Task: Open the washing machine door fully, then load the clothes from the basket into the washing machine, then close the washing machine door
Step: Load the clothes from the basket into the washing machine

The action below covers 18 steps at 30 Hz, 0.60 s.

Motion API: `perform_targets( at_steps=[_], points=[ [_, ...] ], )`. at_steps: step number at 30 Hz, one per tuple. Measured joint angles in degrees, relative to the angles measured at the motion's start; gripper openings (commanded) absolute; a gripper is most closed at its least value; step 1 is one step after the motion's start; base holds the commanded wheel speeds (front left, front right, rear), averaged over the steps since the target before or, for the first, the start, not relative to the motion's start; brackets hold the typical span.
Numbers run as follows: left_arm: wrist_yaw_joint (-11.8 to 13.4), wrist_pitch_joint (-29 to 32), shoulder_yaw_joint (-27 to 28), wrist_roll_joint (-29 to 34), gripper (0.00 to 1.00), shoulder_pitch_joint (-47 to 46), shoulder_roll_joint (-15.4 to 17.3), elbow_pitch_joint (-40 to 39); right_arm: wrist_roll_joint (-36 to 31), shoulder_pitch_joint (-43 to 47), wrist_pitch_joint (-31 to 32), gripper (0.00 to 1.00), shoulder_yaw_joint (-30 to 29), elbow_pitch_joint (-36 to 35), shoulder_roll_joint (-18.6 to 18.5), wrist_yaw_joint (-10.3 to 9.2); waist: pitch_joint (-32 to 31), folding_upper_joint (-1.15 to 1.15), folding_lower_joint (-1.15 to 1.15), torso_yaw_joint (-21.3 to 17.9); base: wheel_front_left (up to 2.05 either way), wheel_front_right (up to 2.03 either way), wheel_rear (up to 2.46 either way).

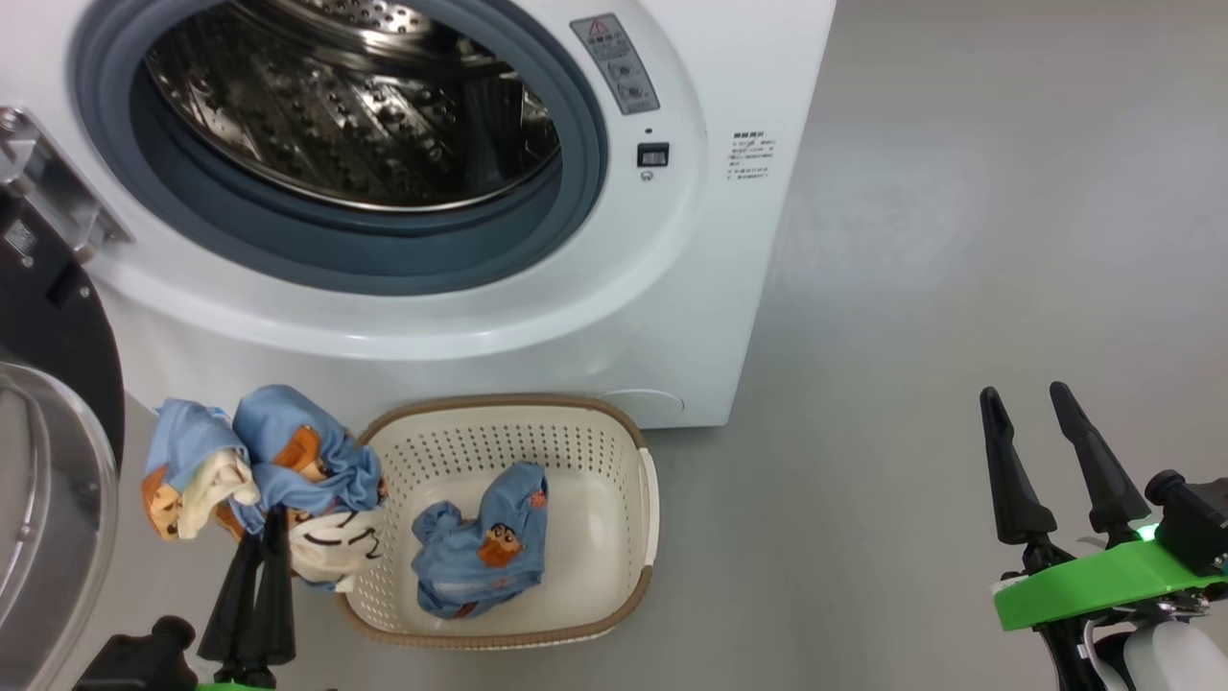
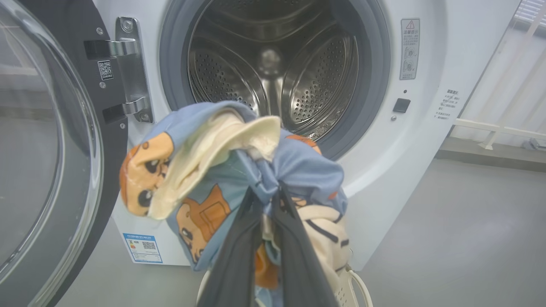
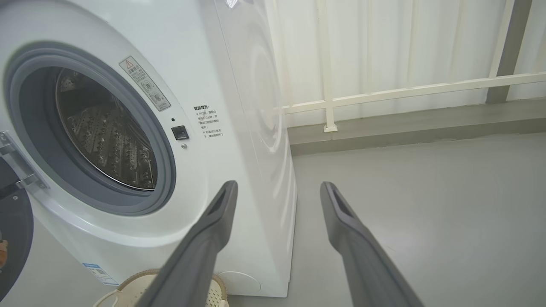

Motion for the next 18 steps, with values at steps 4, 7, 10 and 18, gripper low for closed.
perform_targets(
  at_steps=[4,7,10,18],
  points=[
    [0.0,0.01,-0.21,-0.16,0.0,-1.43,0.0,0.37,0.0,-0.25,0.01,1.0,-0.65,-0.23,-0.01,0.0,1.63,0.0,0.0,0.0,0.0,0.0,0.0],
    [0.0,0.0,-0.47,-0.45,0.0,-4.44,0.01,0.62,0.0,-0.55,0.0,1.0,-1.35,-0.63,-0.03,0.0,3.22,0.0,0.0,0.03,0.0,0.0,0.0],
    [0.0,0.0,-0.46,-0.49,0.0,-7.88,0.05,1.01,-0.04,-1.89,0.0,1.0,-1.45,-0.98,0.02,0.0,5.17,0.0,0.0,-0.01,0.0,0.0,0.0],
    [0.0,0.0,-0.99,-0.54,0.0,-20.0,1.77,3.47,-0.05,-7.75,0.0,1.0,-1.49,-2.13,0.41,0.0,11.96,0.0,0.0,-0.56,0.0,0.0,0.0]
  ],
)
